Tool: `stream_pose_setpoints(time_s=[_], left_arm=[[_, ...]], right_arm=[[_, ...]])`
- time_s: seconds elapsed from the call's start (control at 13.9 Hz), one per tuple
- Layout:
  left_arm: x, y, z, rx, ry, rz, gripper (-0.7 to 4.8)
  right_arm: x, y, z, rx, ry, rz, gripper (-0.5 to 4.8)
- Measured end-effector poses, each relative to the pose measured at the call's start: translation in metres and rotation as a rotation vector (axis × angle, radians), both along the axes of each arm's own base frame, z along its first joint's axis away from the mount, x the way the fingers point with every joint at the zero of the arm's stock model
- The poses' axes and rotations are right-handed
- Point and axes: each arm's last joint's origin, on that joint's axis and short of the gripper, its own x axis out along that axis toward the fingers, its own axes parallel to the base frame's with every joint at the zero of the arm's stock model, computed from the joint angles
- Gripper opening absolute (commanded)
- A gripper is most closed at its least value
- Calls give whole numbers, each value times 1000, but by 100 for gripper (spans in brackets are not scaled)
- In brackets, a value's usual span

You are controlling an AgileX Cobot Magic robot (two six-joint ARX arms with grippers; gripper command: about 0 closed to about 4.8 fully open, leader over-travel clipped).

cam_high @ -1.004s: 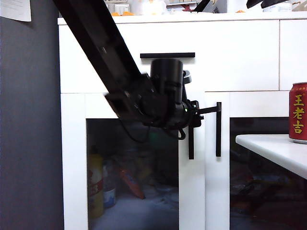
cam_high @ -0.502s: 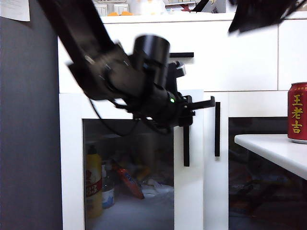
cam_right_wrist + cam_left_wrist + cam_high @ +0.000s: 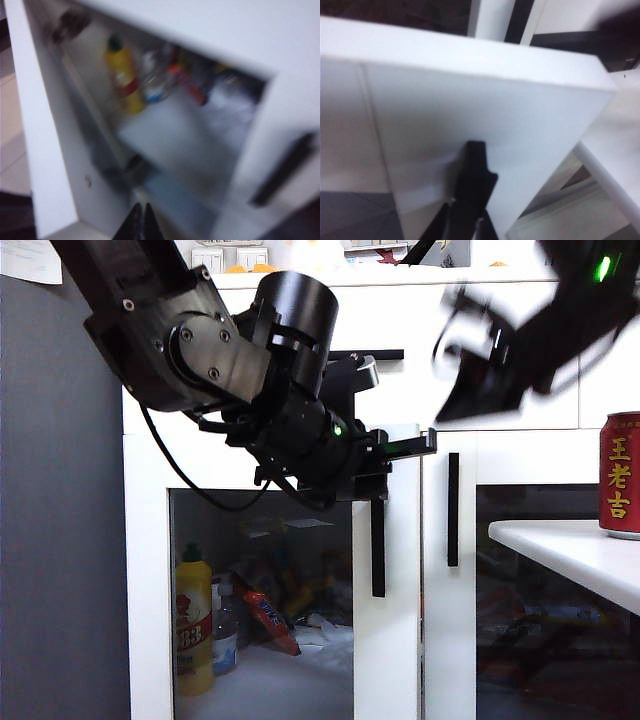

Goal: Open the left door of the white cabinet, pick up a can of beverage from the table on the right, place it inside the cabinet, and finally close the cabinet door.

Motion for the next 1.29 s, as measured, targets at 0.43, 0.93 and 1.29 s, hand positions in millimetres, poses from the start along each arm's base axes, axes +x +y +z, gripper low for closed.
stream_pose_setpoints(time_s=[0.43,0.93,1.29], left_arm=[[-8,7,7,69,13,-22,-5],[-34,30,26,105,56,-42,-5],[-42,37,40,128,82,-51,-5]], right_arm=[[4,7,-11,134,81,163,-5],[-3,22,-9,250,210,259,-5],[-6,22,-13,272,295,247,-5]])
